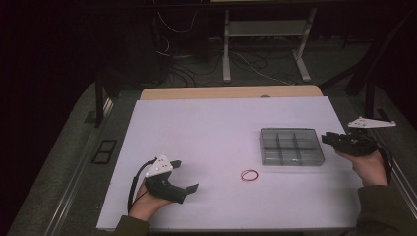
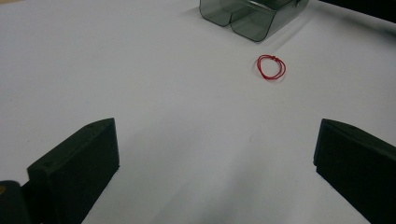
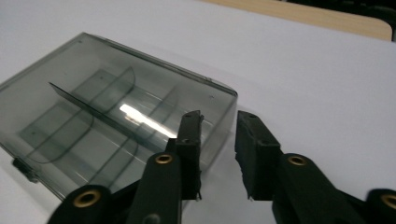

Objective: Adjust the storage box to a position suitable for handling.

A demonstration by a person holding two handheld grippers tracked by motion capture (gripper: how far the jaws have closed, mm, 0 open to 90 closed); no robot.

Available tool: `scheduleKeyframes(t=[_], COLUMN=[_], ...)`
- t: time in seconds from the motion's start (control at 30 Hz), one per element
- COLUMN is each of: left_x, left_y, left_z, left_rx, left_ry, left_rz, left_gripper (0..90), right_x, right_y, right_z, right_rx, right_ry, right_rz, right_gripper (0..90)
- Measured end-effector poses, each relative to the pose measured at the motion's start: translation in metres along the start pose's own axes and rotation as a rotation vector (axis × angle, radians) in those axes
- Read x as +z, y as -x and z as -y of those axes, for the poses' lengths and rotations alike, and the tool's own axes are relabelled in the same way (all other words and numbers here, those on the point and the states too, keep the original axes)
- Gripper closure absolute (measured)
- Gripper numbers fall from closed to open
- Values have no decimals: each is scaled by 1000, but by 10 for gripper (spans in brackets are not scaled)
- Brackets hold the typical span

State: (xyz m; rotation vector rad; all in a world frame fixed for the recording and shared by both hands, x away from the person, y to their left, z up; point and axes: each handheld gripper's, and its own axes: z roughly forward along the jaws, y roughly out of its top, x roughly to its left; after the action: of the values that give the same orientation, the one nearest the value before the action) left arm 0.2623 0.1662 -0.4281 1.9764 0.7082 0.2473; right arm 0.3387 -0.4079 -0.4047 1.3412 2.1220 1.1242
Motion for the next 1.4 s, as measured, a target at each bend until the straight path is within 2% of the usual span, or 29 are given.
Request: scheduleKeyframes(t=[0.23, 0.4, 0.6, 1.07, 1.27, 1.4], left_x=[-1, -1, -1, -2, -1, -1], left_y=[0, 0, 0, 1, 1, 1], left_z=[0, 0, 0, 0, 0, 0], left_rx=[2, 5, 7, 7, 12, 10], left_ry=[4, 5, 5, 9, 2, 2], left_rz=[-4, -3, -4, -7, -6, -6], left_gripper=[0, 0, 0, 0, 0, 0], right_x=[4, 5, 13, 29, 34, 33], right_y=[6, 11, 12, 6, 3, 2], right_z=[8, 13, 20, 27, 28, 28], right_rx=[19, 27, 25, -10, -19, -19], right_ry=[-22, -35, -89, -189, -219, -220], right_rz=[12, -3, -34, -53, -48, -43], right_gripper=[818, 887, 892, 892, 892, 893])
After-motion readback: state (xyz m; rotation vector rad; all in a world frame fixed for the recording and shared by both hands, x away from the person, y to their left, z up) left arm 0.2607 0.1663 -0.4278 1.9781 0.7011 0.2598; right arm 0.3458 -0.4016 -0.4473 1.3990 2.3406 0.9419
